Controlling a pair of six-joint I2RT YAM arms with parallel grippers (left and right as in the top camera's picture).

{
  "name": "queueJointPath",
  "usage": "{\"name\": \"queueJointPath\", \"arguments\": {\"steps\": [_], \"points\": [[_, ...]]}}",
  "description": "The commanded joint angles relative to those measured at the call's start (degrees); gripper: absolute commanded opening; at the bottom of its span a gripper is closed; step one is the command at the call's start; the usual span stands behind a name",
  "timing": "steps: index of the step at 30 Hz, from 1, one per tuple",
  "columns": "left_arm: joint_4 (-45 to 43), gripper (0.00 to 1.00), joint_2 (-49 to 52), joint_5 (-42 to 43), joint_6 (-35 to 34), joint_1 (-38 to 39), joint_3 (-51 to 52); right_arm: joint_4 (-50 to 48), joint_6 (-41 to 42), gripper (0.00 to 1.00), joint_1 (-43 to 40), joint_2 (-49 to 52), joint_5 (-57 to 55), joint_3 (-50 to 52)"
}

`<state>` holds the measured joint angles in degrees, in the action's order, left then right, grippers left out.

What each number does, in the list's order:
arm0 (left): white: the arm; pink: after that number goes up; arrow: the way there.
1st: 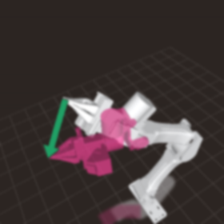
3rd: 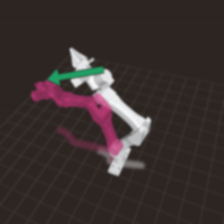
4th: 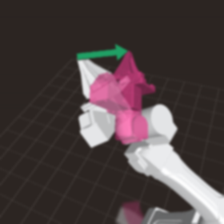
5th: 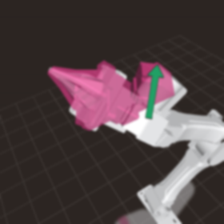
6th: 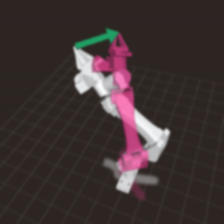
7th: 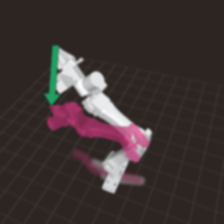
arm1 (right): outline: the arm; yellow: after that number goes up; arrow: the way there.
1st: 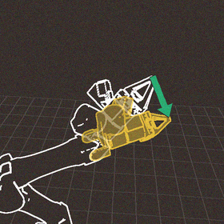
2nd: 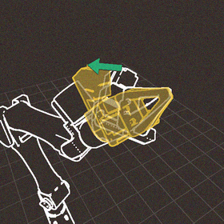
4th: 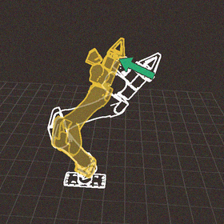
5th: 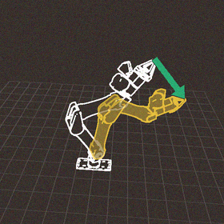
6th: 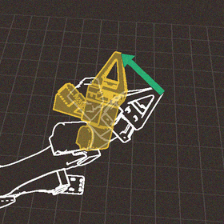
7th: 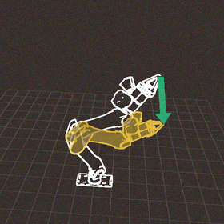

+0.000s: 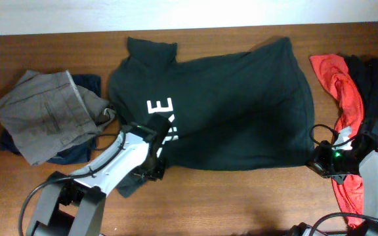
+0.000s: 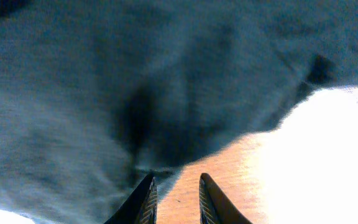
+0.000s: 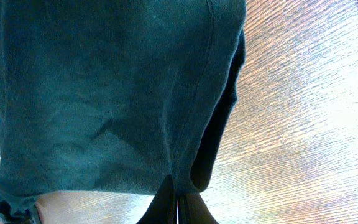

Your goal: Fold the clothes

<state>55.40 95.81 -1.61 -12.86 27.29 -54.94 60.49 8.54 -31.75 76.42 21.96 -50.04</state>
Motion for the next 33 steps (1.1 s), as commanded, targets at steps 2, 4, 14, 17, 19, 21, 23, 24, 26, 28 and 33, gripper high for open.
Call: {"name": "queueJointPath", "arguments": {"steps": [2,4,14,17,19,21,23,24,26,28,33], "points": [[0.2,0.25,0.5,-1.2,1.8,4.7,-0.1,0.2,-0.8,0.04,-0.2,-0.8,0.5,-1.4],[0.2,0.28,0.5,-2.5,1.8,5.7,-0.2,0.2,-0.8,0.04,-0.2,-0.8,0.6,-1.4],[-0.1,0.28,0.5,-13.1,0.7,5.9,-0.2,0.2,-0.8,0.04,-0.2,-0.8,0.5,-1.4],[-1.6,0.29,0.5,-14.3,0.7,5.9,-0.2,0.2,-0.9,0.04,-0.2,-0.8,0.5,-1.4],[-2.5,0.29,0.8,-14.3,0.7,5.9,-0.2,0.2,-0.9,0.04,-0.2,-0.8,0.5,-1.4],[-3.2,0.30,1.3,-14.1,0.7,5.9,-0.2,0.2,-0.8,0.04,-0.2,-0.8,0.5,-1.4],[-3.5,0.29,2.3,-14.0,0.8,5.9,-0.2,0.2,-0.9,0.04,-0.2,-0.8,0.5,-1.4],[-3.6,0.29,3.0,-13.8,0.8,5.9,-0.2,0.2,-0.9,0.04,-0.2,-0.8,0.5,-1.4],[-3.8,0.29,4.7,-12.8,1.0,5.9,-0.2,0.2,-0.9,0.04,-0.2,-0.8,0.5,-1.4],[-3.6,0.26,5.9,-12.5,1.0,5.9,-0.2,0.2,-0.9,0.04,-0.2,-0.8,0.5,-1.4],[-3.1,0.10,6.1,-12.6,1.0,5.9,-0.5,0.1,-0.9,0.04,-0.2,-0.8,0.5,-1.4]]}}
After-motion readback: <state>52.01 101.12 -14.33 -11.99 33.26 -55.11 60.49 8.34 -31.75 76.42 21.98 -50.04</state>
